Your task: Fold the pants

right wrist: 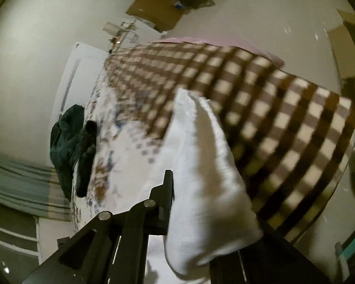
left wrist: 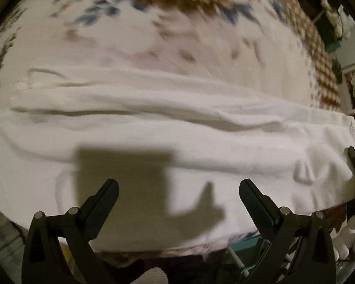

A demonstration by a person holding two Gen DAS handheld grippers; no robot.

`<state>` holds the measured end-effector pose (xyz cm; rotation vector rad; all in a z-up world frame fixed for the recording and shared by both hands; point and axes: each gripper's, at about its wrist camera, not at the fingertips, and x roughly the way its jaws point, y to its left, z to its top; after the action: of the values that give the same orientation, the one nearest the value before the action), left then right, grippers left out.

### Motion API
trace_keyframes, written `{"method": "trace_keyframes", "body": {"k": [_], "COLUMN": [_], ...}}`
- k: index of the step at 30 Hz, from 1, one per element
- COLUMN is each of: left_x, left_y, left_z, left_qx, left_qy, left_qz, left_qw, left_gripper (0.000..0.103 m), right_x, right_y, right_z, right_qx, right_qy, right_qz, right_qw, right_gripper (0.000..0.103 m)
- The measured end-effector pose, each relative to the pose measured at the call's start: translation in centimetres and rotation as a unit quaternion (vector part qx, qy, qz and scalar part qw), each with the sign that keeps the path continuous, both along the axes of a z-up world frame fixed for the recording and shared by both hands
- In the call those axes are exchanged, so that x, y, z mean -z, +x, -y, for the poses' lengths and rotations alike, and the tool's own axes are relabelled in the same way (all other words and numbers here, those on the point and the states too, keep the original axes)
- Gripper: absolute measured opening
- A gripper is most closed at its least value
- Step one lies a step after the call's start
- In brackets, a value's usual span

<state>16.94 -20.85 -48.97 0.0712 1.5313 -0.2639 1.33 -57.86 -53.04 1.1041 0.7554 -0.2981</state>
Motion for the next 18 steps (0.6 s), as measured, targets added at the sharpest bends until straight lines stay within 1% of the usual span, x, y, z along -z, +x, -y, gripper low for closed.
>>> {"method": "trace_keyframes", "body": {"k": [1, 3, 4, 5, 6, 8, 10, 13, 15, 18], "left_x": [-1.2, -2.8, -3.4, -4.2, -4.6, -6.3, -7.1, -7.5, -7.6, -6.9], "left_y": [0.4, 1.2, 1.6, 1.9, 1.8, 0.6, 0.2, -1.1, -1.3, -1.6], "left_z": [-1.0, -3.2, -3.6, -4.9, -5.7, -8.4, -11.1, -16.1, -18.9, -23.3], "left_qx": [-0.006, -0.018, -0.023, -0.030, -0.036, -0.051, -0.066, -0.091, -0.106, -0.134], "left_qy": [-0.004, -0.012, -0.016, -0.023, -0.025, -0.028, -0.030, -0.023, -0.016, -0.003], "left_qz": [0.011, 0.023, 0.025, 0.028, 0.030, 0.036, 0.042, 0.052, 0.055, 0.053], "left_qw": [0.9999, 0.9995, 0.9993, 0.9989, 0.9986, 0.9976, 0.9965, 0.9942, 0.9927, 0.9896], "left_gripper": [0.103, 0.103, 0.103, 0.103, 0.103, 0.103, 0.103, 0.103, 0.103, 0.103], "right_x": [-1.4, -4.0, -5.0, -6.0, -6.9, -8.0, -8.9, -9.4, -8.7, -6.7], "right_y": [0.8, 1.7, 1.9, 2.3, 2.9, 3.4, 4.5, 6.1, 6.8, 7.8], "right_z": [-1.0, -3.7, -5.0, -6.4, -8.2, -11.2, -15.1, -21.4, -25.6, -31.9], "right_qx": [-0.010, -0.035, -0.045, -0.075, -0.087, -0.107, -0.132, -0.174, -0.202, -0.244], "right_qy": [-0.010, -0.028, -0.035, -0.038, -0.044, -0.050, -0.052, -0.055, -0.049, -0.044], "right_qz": [0.005, 0.015, 0.017, 0.035, 0.039, 0.042, 0.046, 0.048, 0.045, 0.033], "right_qw": [1.000, 0.999, 0.998, 0.996, 0.994, 0.992, 0.989, 0.982, 0.977, 0.968], "right_gripper": [0.006, 0.005, 0.005, 0.005, 0.005, 0.005, 0.005, 0.005, 0.005, 0.005]}}
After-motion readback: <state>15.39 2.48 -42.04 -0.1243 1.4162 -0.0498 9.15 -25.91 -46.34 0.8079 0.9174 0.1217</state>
